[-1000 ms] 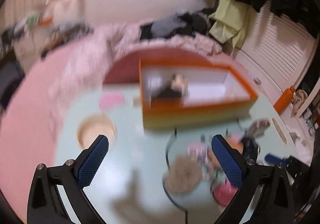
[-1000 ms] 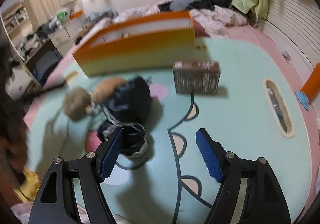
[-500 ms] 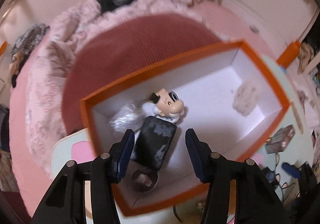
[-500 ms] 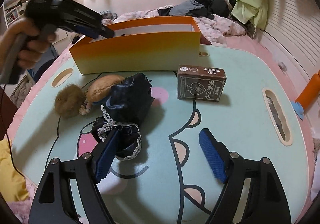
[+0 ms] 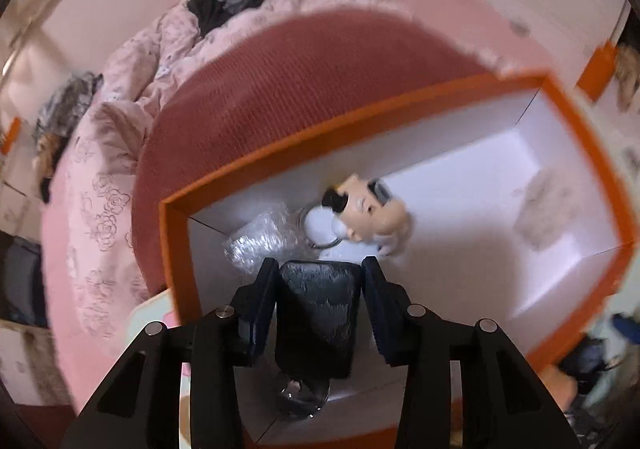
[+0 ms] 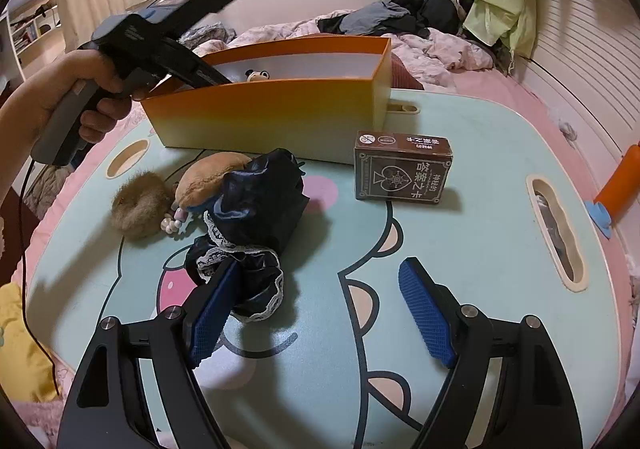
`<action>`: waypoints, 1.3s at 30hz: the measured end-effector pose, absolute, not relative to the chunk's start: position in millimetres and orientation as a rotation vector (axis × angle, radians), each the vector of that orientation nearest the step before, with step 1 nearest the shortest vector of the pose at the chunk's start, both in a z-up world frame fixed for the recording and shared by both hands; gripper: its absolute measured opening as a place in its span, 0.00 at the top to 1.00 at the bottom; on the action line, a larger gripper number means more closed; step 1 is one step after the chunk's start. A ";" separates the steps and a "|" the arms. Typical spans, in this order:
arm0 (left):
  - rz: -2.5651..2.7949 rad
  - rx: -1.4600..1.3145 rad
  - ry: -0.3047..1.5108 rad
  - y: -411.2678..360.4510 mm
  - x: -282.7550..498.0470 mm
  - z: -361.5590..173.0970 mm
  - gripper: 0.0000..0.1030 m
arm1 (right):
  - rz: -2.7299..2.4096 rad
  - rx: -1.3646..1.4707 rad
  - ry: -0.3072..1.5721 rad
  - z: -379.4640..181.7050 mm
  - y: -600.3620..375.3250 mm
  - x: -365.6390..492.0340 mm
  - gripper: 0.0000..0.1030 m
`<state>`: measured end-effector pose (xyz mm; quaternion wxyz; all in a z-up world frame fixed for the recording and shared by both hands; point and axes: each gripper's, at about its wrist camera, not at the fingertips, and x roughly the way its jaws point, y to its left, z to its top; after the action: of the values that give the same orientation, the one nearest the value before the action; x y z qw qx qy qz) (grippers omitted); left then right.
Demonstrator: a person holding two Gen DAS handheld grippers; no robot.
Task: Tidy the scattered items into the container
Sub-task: 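Grasp the black case with red symbol in the box with the left gripper, then lift the black case out and set it on the table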
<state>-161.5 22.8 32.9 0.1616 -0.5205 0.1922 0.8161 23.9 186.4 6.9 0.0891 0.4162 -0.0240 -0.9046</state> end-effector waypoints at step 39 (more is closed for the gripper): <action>2.468 -1.195 -0.113 -42.7 41.8 -4.2 0.05 | -2.584 1.216 0.343 112.8 174.0 -72.5 0.41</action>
<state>41.8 -42.7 -4.2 0.1972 -0.4270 -0.0403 0.8816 -72.5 174.0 112.8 0.1321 0.4191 0.1183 -0.8904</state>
